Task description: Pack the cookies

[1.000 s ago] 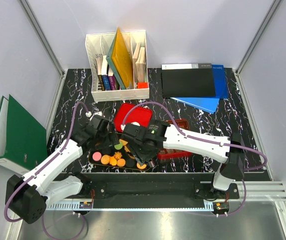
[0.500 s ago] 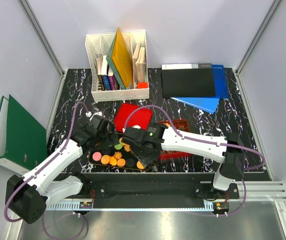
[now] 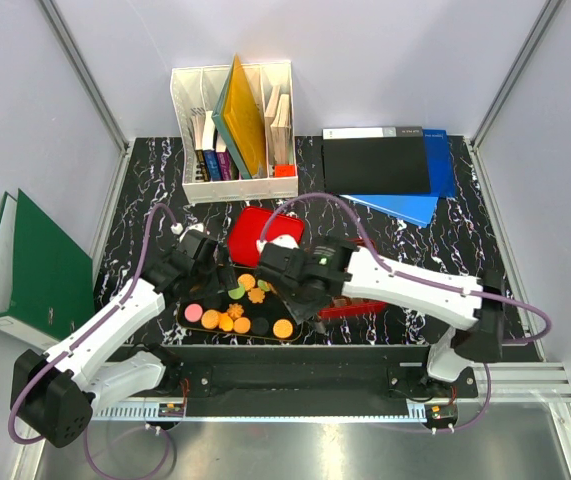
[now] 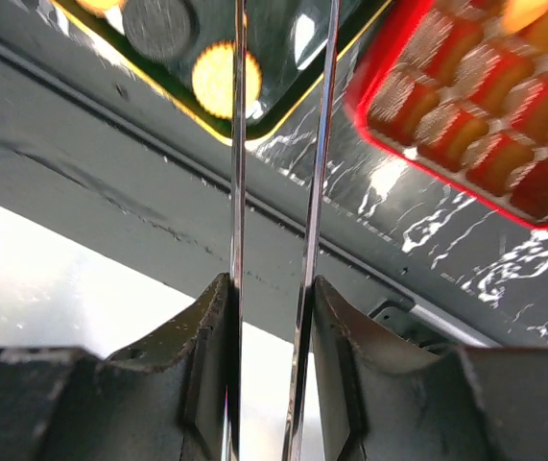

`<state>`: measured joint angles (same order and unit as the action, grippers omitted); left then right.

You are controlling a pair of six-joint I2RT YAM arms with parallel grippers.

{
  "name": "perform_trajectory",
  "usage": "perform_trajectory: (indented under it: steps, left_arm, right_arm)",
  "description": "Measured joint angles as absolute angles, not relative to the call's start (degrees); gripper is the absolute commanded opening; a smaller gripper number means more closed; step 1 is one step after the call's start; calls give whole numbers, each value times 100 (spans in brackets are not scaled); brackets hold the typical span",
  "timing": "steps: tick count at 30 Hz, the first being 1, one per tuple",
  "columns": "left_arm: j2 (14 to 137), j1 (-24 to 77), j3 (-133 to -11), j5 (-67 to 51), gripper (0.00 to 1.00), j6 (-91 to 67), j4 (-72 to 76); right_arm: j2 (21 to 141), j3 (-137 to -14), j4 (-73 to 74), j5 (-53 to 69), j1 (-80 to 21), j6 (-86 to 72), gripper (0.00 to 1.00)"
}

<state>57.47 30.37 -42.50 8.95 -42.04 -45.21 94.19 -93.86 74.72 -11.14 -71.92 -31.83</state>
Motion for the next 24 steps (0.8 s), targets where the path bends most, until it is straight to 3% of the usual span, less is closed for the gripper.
perform_trajectory:
  steps: [6,14,24]
  left_arm:
    - [5791,3037,-4252,882,98,-4202,-4519]
    - [5859,3037,-4252,858,98,-4182,-4515]
    - [5878,3037,-4252,854,98,-4158,-4510]
  right_arm:
    - [8720,-9618,7623,-1553,-6783,-3271,36]
    - [8103,-9188,7708,-1909,-5131,-3173,36]
    - [8121,-8355,7752,-1835,-4836,-3046,35]
